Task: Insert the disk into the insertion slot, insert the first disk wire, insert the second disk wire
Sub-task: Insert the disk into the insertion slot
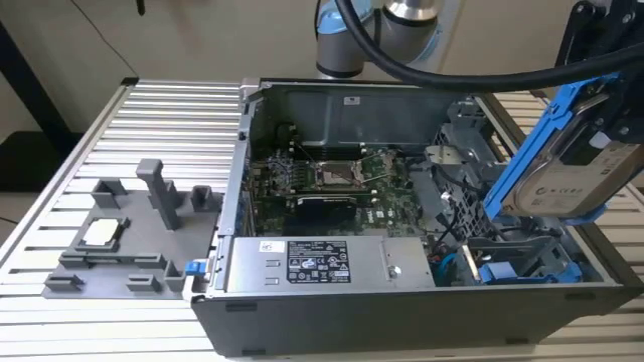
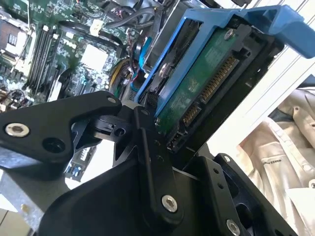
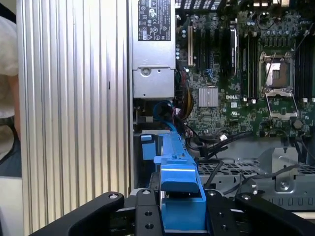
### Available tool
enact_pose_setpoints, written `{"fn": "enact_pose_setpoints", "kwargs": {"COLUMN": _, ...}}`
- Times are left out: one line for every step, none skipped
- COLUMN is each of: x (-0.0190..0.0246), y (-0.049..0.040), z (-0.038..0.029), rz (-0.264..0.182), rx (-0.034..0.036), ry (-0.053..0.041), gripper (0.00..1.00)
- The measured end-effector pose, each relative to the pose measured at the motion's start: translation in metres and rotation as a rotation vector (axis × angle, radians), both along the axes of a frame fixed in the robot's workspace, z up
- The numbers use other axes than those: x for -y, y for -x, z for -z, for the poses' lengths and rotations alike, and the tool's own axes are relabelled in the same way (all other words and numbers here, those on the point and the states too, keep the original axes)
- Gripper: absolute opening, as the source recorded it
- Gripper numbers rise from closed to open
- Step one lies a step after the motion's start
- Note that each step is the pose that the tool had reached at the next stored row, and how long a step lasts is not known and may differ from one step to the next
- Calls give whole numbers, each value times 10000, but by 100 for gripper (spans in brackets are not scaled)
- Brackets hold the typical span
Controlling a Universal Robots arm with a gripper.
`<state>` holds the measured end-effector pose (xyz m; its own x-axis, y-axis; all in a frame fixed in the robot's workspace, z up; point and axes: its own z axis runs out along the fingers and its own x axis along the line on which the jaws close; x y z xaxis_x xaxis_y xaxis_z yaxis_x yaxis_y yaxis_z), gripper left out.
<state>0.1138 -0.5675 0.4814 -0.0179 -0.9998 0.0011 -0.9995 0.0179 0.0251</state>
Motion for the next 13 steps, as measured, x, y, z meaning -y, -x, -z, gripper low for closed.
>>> {"fn": "enact_pose_setpoints", "kwargs": {"x": 3, "y": -1, "z": 7, "rz": 0, "rx": 13, "ry": 0, "gripper": 33}}
{"fn": "enact_pose_setpoints", "kwargs": {"x": 7, "y": -2, "z": 13, "rz": 0, "rx": 26, "ry": 1, "gripper": 33}}
{"fn": "enact_pose_setpoints", "kwargs": {"x": 13, "y": -3, "z": 20, "rz": 0, "rx": 36, "ry": 1, "gripper": 33}}
{"fn": "enact_pose_setpoints", "kwargs": {"x": 19, "y": -4, "z": 27, "rz": 0, "rx": 45, "ry": 0, "gripper": 33}}
{"fn": "enact_pose_setpoints", "kwargs": {"x": 25, "y": -5, "z": 35, "rz": 0, "rx": 55, "ry": -2, "gripper": 33}}
{"fn": "enact_pose_setpoints", "kwargs": {"x": 30, "y": -5, "z": 45, "rz": -1, "rx": 65, "ry": -4, "gripper": 33}}
{"fn": "enact_pose_setpoints", "kwargs": {"x": 35, "y": -6, "z": 55, "rz": -2, "rx": 76, "ry": -5, "gripper": 33}}
{"fn": "enact_pose_setpoints", "kwargs": {"x": 40, "y": -7, "z": 64, "rz": -6, "rx": 87, "ry": -3, "gripper": 33}}
{"fn": "enact_pose_setpoints", "kwargs": {"x": 44, "y": -7, "z": 75, "rz": -10, "rx": 98, "ry": -3, "gripper": 33}}
{"fn": "enact_pose_setpoints", "kwargs": {"x": 46, "y": -7, "z": 86, "rz": -19, "rx": 108, "ry": -2, "gripper": 33}}
{"fn": "enact_pose_setpoints", "kwargs": {"x": 47, "y": -8, "z": 96, "rz": -34, "rx": 112, "ry": -1, "gripper": 33}}
{"fn": "enact_pose_setpoints", "kwargs": {"x": 48, "y": -8, "z": 108, "rz": -53, "rx": 114, "ry": -2, "gripper": 33}}
{"fn": "enact_pose_setpoints", "kwargs": {"x": 49, "y": -8, "z": 120, "rz": -76, "rx": 115, "ry": -2, "gripper": 33}}
